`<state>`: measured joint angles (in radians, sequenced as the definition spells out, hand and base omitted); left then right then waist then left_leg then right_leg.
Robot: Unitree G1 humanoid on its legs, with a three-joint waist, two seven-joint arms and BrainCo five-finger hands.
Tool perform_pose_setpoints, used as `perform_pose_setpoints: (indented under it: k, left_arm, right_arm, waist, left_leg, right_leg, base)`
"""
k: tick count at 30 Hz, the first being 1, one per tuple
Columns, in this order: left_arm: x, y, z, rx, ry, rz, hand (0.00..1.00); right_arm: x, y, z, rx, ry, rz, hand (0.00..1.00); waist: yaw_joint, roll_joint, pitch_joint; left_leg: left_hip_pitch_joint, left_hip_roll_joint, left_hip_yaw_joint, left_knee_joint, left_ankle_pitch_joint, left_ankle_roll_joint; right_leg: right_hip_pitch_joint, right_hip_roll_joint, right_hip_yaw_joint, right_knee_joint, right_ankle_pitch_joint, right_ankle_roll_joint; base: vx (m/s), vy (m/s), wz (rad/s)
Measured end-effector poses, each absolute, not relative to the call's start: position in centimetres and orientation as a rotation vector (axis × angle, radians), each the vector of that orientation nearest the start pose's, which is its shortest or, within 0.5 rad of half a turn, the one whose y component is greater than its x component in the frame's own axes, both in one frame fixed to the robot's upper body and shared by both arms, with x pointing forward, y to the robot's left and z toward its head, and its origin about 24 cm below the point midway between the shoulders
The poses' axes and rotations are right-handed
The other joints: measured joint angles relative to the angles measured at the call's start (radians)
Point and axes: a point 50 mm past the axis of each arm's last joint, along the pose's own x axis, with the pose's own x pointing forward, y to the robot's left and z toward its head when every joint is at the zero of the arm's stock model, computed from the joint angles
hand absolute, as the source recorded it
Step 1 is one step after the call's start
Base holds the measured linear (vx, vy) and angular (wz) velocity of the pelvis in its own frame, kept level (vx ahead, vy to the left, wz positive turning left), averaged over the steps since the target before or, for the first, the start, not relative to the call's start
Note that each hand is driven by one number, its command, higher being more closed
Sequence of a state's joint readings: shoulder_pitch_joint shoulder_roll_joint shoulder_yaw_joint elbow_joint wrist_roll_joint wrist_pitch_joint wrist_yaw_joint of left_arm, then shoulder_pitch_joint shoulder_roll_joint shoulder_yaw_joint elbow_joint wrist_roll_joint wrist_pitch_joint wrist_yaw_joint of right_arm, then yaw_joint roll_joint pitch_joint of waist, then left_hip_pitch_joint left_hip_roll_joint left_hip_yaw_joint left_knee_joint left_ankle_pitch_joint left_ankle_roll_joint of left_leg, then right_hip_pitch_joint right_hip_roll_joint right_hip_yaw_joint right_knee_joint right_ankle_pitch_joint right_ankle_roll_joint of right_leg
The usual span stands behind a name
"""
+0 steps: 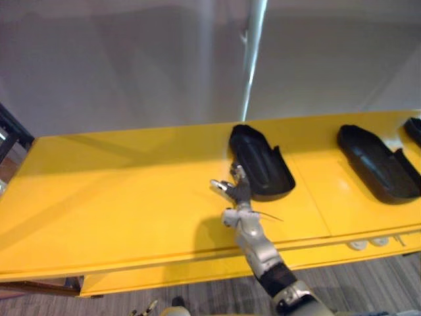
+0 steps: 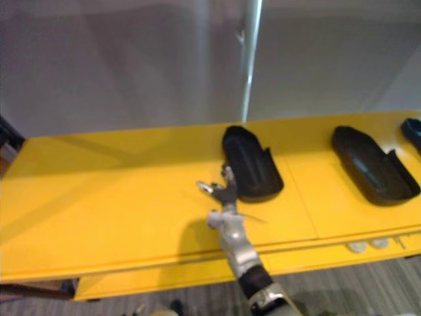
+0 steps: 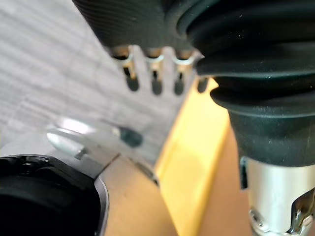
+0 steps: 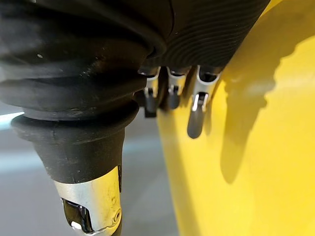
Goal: Walk over and take plastic housings, then place them on the shelf
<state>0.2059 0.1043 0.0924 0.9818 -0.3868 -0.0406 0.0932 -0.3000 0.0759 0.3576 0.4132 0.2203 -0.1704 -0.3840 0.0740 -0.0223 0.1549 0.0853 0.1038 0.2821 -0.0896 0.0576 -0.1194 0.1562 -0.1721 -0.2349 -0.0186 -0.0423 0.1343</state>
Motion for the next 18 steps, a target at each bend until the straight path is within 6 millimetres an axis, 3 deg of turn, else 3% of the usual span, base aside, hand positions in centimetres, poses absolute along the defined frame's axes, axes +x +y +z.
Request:
perform_pose_setpoints:
  k: [5,13,16,18]
  left_arm:
    - [7.8,21.1,-15.8,-0.224,1.049,0.456,0.00]
    - [8.6,21.3,-15.5,-0.189,1.022,0.428,0.00]
    - [8.5,21.4,-15.6,-0.200,1.030,0.436,0.00]
    - [8.3,21.4,-15.7,-0.216,1.045,0.446,0.00]
  right_arm:
    - [29.1,-4.9,6.0,0.201,-0.068,0.077,0.00]
    - [28.8,-4.6,7.7,0.202,-0.176,0.282,0.00]
    - [28.3,-4.3,9.7,0.238,-0.270,0.408,0.00]
    - [27.7,-4.6,12.1,0.273,-0.378,0.471,0.00]
  waist:
    - [-0.012,0.013,0.061]
    - [-0.030,0.016,0.083]
    - [-0.030,0.017,0.083]
    - [-0.032,0.016,0.083]
  left_leg:
    - [-0.021,-0.007,0.028,0.005,0.005,0.009]
    - [-0.019,-0.022,0.028,0.005,0.000,0.019]
    - [-0.017,-0.021,0.026,0.005,0.000,0.019]
    - [-0.015,-0.019,0.026,0.005,0.000,0.019]
  right_leg:
    - [-0.053,-0.011,0.031,0.028,0.007,0.008]
    - [-0.051,-0.025,0.022,0.028,0.011,0.014]
    - [-0.049,-0.024,0.015,0.028,0.011,0.014]
    - [-0.048,-0.023,0.014,0.032,0.011,0.014]
  base:
    - [-0.04,0.031,-0.15]
    - [0.01,0.020,-0.01]
    - [0.00,0.000,0.00]
    - [0.00,0.000,0.00]
